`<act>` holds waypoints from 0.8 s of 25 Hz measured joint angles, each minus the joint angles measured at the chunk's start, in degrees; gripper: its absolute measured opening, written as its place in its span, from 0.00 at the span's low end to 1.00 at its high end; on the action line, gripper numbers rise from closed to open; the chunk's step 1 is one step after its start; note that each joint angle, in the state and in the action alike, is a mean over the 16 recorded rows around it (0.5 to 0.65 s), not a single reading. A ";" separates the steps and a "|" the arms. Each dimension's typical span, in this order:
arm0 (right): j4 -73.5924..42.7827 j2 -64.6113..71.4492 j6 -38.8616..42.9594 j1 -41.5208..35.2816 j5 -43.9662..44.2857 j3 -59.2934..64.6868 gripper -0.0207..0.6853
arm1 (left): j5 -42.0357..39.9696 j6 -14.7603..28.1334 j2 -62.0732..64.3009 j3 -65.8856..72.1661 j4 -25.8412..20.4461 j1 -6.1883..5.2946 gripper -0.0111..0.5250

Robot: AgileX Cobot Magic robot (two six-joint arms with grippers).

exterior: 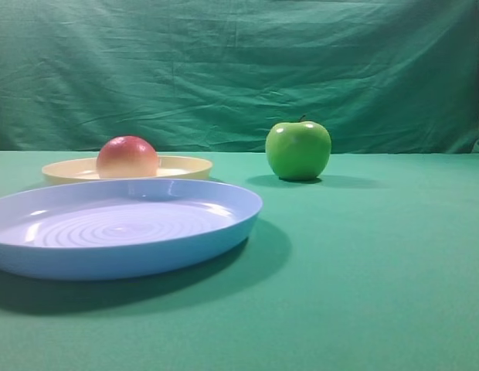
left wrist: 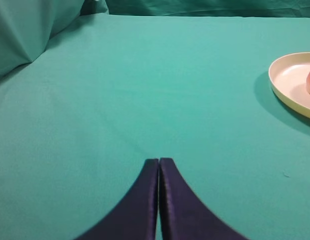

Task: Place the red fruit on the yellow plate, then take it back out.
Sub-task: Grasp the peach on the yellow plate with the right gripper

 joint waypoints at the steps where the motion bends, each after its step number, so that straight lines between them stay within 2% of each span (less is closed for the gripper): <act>1: 0.00 0.00 -0.15 0.00 0.03 0.01 0.03 | 0.00 0.00 0.00 0.00 0.00 0.00 0.02; 20: 0.00 0.44 -2.30 0.05 -1.50 -0.32 0.03 | 0.00 -0.01 0.00 0.00 0.00 0.00 0.02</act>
